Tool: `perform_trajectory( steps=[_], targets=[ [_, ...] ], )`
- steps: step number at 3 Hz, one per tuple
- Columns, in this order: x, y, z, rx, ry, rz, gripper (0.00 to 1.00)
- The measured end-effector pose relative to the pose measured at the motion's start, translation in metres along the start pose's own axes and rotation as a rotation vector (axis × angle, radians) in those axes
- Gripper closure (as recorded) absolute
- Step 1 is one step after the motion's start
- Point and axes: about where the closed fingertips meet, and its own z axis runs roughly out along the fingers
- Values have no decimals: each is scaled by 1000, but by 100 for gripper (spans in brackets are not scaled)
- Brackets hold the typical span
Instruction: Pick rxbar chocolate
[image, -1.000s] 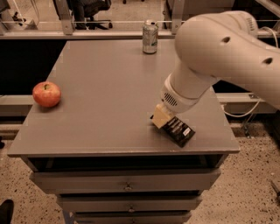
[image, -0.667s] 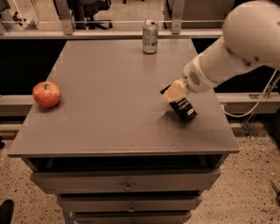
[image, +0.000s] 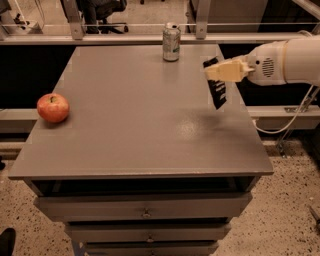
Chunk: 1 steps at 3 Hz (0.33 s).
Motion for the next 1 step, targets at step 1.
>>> perform_trajectory(
  steps=[1],
  targets=[
    [-30, 15, -28, -77, -88, -59, 100]
  ],
)
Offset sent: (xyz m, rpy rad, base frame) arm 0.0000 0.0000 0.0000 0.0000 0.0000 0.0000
